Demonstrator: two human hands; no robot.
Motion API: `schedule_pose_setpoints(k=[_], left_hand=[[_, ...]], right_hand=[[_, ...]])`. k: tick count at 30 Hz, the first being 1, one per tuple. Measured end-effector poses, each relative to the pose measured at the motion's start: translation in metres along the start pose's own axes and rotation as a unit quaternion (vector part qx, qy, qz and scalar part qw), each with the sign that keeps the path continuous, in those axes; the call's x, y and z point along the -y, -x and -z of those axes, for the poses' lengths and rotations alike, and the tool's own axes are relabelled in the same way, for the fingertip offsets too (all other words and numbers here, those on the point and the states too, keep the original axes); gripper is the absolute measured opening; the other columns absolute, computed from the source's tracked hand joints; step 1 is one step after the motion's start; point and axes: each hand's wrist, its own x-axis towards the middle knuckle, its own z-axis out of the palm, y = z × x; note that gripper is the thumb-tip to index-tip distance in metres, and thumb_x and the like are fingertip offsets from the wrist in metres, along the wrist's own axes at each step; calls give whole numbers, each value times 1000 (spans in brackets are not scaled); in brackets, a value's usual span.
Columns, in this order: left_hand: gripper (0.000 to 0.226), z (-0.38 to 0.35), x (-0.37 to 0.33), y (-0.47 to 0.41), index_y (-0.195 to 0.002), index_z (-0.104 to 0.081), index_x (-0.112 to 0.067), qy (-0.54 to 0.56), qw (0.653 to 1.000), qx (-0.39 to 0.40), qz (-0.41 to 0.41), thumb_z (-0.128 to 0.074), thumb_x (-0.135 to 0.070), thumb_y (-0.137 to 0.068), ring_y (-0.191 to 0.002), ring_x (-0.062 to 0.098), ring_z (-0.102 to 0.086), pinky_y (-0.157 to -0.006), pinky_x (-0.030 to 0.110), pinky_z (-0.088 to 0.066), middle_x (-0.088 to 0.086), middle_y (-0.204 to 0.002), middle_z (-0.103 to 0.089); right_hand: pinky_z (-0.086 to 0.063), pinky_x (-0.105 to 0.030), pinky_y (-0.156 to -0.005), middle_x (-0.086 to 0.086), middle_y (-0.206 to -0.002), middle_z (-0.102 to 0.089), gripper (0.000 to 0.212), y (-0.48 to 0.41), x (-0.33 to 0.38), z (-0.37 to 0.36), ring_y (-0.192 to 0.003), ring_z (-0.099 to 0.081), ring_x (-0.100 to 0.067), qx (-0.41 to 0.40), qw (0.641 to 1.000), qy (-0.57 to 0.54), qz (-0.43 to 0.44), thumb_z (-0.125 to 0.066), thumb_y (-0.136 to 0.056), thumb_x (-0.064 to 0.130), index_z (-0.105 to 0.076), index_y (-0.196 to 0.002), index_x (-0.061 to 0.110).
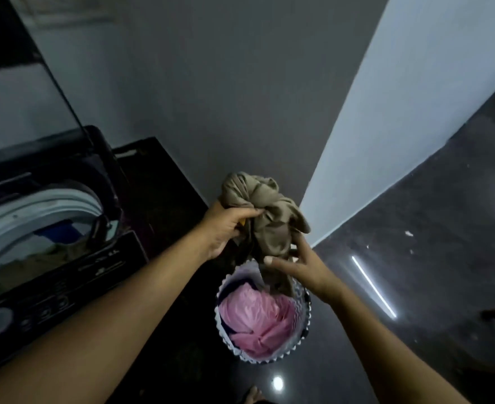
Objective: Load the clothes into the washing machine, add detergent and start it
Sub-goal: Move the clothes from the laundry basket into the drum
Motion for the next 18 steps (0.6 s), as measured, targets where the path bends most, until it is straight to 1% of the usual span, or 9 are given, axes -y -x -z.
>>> schedule_pose_setpoints(k=[1,3,6,8,9,11,13,16,18], left_hand=[[23,2,-16,6,-96,-77,-15,7,1000,8,-16,-80,-4,-76,-99,25,-71,-99,53,-51,7,-97,-77],[19,8,-47,18,-98,-76,-14,10,998,20,-50,-76,-2,-83,-96,21,-71,-94,48,-53,6,-97,-77],[15,35,-90,40,-99,-77,-17,1,994,-1,-113,-75,-9,-87,-95,18,-72,-84,40,-54,4,-99,-78],[19,64,-113,55,-106,-76,-18,3,988,-31,-149,-76,-18,-87,-103,22,-72,-90,44,-56,7,-108,-77],[28,81,-123,64,-112,-75,-17,7,986,-45,-162,-78,-24,-85,-108,24,-71,-95,46,-56,7,-112,-76],[45,115,-143,82,-120,-72,-17,10,981,-69,-180,-78,-39,-81,-116,29,-68,-97,53,-55,8,-117,-75],[46,150,-157,97,-121,-72,-21,23,978,-92,-188,-71,-48,-84,-119,30,-66,-96,54,-56,7,-119,-74],[49,205,-169,116,-123,-71,-25,50,976,-113,-179,-56,-59,-92,-121,27,-65,-100,53,-52,5,-123,-73],[52,237,-174,126,-126,-69,-25,70,977,-115,-166,-51,-62,-94,-122,24,-64,-104,53,-49,5,-125,-72]], right_hand=[[-54,-34,-100,10,-132,-65,78,-1,10,-6,-121,-64,-10,10,1000,-8,11,-89,-75,41,-47,-141,36],[-56,-38,-97,3,-127,-70,65,-11,35,-20,-118,-67,-18,-2,998,-45,33,-84,-82,30,-52,-139,32],[-59,-45,-93,-11,-118,-73,40,-31,88,-44,-111,-70,-28,-40,992,-71,93,-69,-89,10,-62,-129,10],[-60,-44,-89,-15,-114,-74,33,-39,130,-64,-107,-71,-31,-44,986,-87,135,-62,-92,4,-65,-124,4],[-60,-45,-89,-17,-113,-74,29,-40,151,-75,-105,-72,-32,-30,984,-96,149,-59,-94,3,-66,-122,4],[-59,-52,-91,-20,-111,-74,26,-40,189,-101,-105,-72,-36,7,980,-111,165,-53,-97,0,-67,-118,2],[-58,-54,-94,-24,-114,-72,28,-42,218,-127,-107,-70,-40,45,976,-122,172,-51,-96,-4,-65,-120,-1],[-56,-50,-97,-26,-123,-68,35,-47,250,-174,-115,-66,-42,139,961,-163,172,-56,-93,-5,-60,-127,-6],[-55,-45,-98,-25,-124,-67,38,-49,266,-207,-116,-65,-39,220,944,-184,165,-59,-93,-1,-57,-130,-10]])
